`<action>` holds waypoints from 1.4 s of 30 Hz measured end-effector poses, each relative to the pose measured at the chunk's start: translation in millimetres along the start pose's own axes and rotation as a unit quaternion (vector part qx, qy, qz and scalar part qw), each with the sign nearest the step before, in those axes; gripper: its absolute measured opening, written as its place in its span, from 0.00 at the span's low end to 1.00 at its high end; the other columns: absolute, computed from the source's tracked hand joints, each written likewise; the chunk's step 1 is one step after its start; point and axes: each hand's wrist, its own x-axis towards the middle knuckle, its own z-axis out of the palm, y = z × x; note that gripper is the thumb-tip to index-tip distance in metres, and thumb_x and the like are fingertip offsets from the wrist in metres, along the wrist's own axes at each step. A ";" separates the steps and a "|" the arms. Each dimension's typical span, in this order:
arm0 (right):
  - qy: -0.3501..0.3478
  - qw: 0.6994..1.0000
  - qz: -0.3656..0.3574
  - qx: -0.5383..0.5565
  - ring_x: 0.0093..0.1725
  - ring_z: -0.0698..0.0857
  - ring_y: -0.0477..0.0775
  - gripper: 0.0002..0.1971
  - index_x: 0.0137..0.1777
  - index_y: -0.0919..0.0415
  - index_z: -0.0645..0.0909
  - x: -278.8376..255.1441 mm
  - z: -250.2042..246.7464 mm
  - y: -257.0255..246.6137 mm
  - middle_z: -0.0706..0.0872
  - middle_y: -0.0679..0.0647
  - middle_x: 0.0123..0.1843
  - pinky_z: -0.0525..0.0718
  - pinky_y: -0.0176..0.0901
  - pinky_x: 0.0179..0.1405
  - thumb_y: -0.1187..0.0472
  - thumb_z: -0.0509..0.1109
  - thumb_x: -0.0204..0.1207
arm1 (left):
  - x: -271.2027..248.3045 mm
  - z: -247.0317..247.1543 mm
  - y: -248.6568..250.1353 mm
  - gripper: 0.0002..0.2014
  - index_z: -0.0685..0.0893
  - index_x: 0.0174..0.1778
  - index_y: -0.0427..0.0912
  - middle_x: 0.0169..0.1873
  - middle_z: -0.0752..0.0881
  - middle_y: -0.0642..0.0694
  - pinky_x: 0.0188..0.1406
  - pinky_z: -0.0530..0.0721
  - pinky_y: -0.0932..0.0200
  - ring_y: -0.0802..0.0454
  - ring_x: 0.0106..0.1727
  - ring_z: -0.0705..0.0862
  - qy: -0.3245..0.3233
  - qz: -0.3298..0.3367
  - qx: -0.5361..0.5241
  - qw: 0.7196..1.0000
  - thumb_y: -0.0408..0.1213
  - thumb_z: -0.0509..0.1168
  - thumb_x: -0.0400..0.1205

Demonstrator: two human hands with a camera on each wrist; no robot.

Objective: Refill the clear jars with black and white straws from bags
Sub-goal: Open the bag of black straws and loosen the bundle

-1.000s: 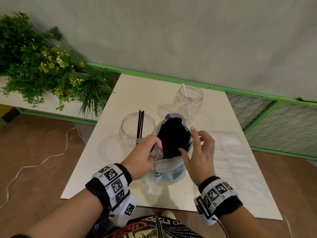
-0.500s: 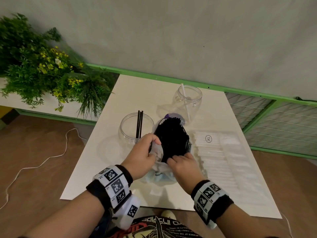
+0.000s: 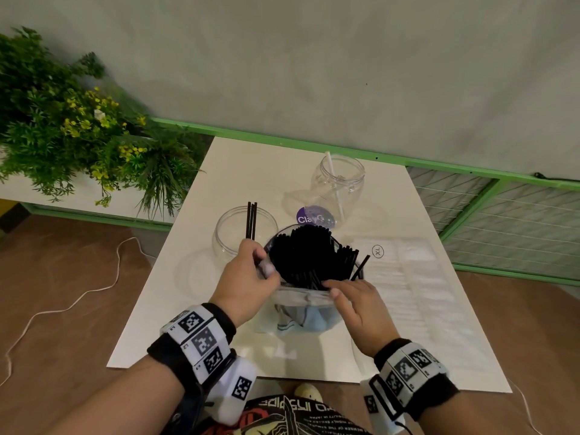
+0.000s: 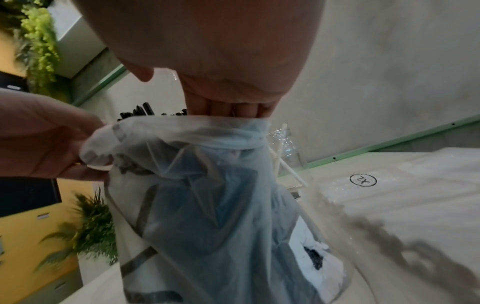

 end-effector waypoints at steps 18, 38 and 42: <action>0.201 0.978 0.059 -0.012 0.67 0.67 0.46 0.39 0.61 0.59 0.72 -4.9 23.7 0.9 0.64 0.53 0.65 0.74 0.37 0.62 0.45 0.84 0.54 | 9.8 18.3 9.7 0.11 0.74 0.55 0.49 0.41 0.80 0.50 0.51 0.82 0.50 0.50 0.44 0.80 -0.113 -0.130 -0.070 0.983 0.37 0.62 0.77; 0.109 0.946 0.158 0.260 0.76 0.69 0.47 0.63 0.77 0.25 0.42 8.8 27.3 11.8 0.68 0.45 0.75 0.74 0.57 0.74 0.42 0.85 0.50 | 40.2 66.1 16.6 0.15 0.87 0.51 0.42 0.49 0.90 0.45 0.62 0.80 0.52 0.51 0.54 0.86 -0.068 -0.187 -0.189 0.962 0.46 0.58 0.84; 0.117 0.944 0.152 0.268 0.75 0.68 0.39 0.62 0.76 0.24 0.44 5.0 21.8 15.4 0.65 0.40 0.73 0.74 0.45 0.71 0.43 0.85 0.49 | 50.0 78.1 8.9 0.18 0.89 0.50 0.43 0.49 0.91 0.41 0.65 0.79 0.48 0.46 0.56 0.87 -0.065 -0.258 -0.246 0.932 0.49 0.56 0.84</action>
